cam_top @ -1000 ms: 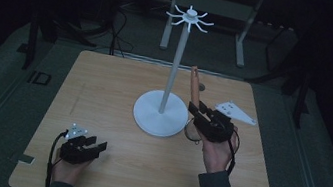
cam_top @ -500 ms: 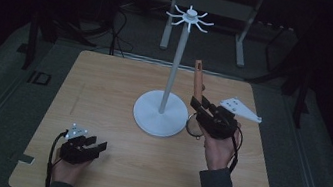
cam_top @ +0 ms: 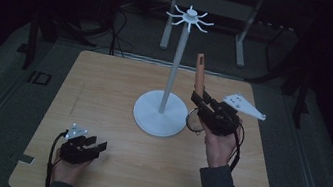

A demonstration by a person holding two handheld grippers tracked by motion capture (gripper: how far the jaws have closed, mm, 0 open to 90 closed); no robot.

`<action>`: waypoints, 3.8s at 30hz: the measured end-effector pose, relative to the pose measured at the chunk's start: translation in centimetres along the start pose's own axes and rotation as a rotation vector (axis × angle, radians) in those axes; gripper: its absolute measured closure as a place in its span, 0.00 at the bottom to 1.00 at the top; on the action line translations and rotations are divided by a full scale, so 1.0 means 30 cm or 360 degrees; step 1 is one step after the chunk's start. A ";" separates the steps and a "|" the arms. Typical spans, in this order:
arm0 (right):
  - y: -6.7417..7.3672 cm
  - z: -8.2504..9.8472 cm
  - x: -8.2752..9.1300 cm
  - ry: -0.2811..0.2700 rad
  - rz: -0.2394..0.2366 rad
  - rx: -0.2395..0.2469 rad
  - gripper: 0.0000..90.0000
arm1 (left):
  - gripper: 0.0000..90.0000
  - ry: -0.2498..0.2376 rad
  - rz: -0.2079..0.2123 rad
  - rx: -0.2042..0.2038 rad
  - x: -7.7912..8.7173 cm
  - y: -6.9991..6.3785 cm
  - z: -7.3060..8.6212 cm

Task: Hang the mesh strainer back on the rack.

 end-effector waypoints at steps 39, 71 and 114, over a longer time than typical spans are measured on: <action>0.002 -0.105 -0.005 -0.0119 -0.0054 -0.0052 0.77 | 0.52 0.0007 0.0000 -0.0010 -0.004 -0.002 0.001; 0.006 -0.204 -0.043 -0.0213 -0.0123 -0.0024 0.77 | 0.52 0.0010 -0.0001 -0.0009 -0.003 -0.001 0.001; -0.044 -0.177 -0.074 -0.0111 -0.0069 0.0017 0.50 | 0.52 0.0009 0.0005 -0.0012 -0.006 -0.006 0.001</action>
Point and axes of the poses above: each handheld gripper's, and its own axes: x roughly backward along the jaws, z roughly out of its underside, y roughly to its left, the point moved 10 cm from there along -x, roughly forward along the jaws, and after that the axes turned 3 degrees about x, right-handed, at the moved point
